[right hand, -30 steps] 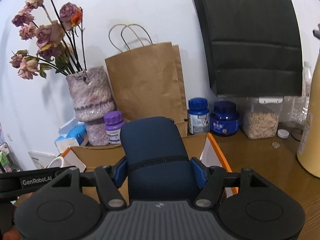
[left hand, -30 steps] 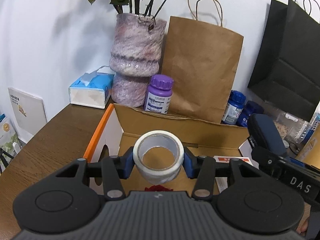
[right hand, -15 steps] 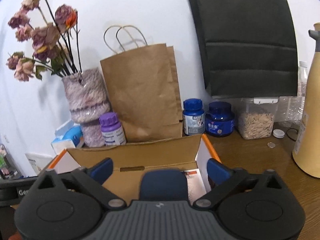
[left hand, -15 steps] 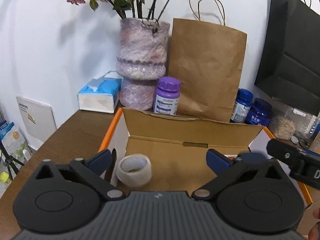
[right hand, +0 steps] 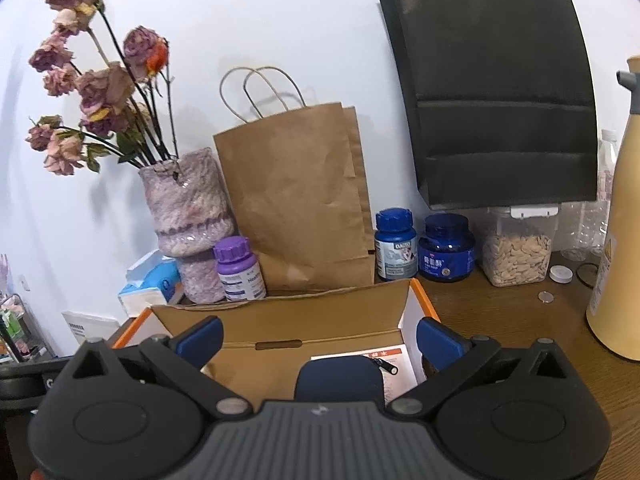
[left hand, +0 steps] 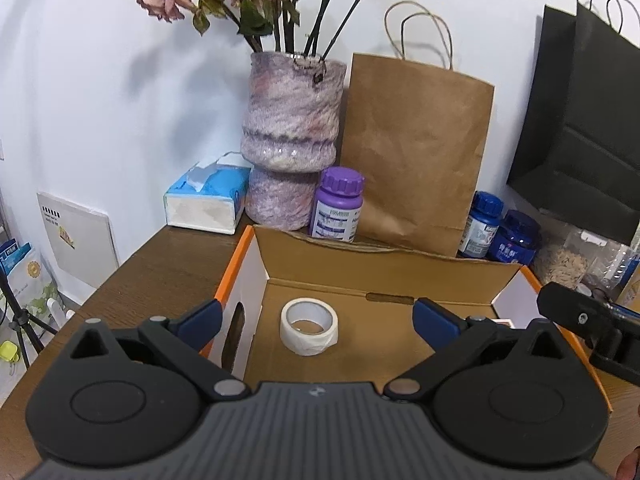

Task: Flip cup upright
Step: 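Carry the tape roll and blue case into the cardboard box and open both grippers, then withdraw both grippers from the cardboard box back over the table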

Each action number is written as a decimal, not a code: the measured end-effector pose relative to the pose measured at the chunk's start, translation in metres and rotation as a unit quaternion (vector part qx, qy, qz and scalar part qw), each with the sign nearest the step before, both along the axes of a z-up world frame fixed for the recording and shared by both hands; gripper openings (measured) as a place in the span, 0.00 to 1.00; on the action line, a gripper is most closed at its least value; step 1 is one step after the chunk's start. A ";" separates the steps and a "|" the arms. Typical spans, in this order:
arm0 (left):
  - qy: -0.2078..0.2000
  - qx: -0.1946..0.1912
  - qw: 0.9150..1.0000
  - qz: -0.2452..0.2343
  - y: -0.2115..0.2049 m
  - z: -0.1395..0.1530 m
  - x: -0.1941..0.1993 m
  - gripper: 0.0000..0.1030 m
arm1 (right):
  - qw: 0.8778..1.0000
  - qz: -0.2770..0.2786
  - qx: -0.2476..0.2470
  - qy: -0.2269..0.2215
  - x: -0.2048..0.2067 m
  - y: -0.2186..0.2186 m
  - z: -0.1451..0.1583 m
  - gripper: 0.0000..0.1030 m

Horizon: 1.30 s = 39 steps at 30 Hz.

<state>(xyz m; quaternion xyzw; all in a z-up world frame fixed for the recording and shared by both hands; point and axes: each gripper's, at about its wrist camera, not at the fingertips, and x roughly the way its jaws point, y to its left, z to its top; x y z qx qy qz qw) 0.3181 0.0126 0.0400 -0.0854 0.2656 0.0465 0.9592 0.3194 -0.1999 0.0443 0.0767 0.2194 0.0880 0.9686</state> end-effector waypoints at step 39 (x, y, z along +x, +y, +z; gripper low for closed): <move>-0.032 0.023 0.998 -0.043 -0.005 0.026 -0.152 1.00 | 0.998 0.039 -0.052 -0.021 -0.150 -0.026 0.014 1.00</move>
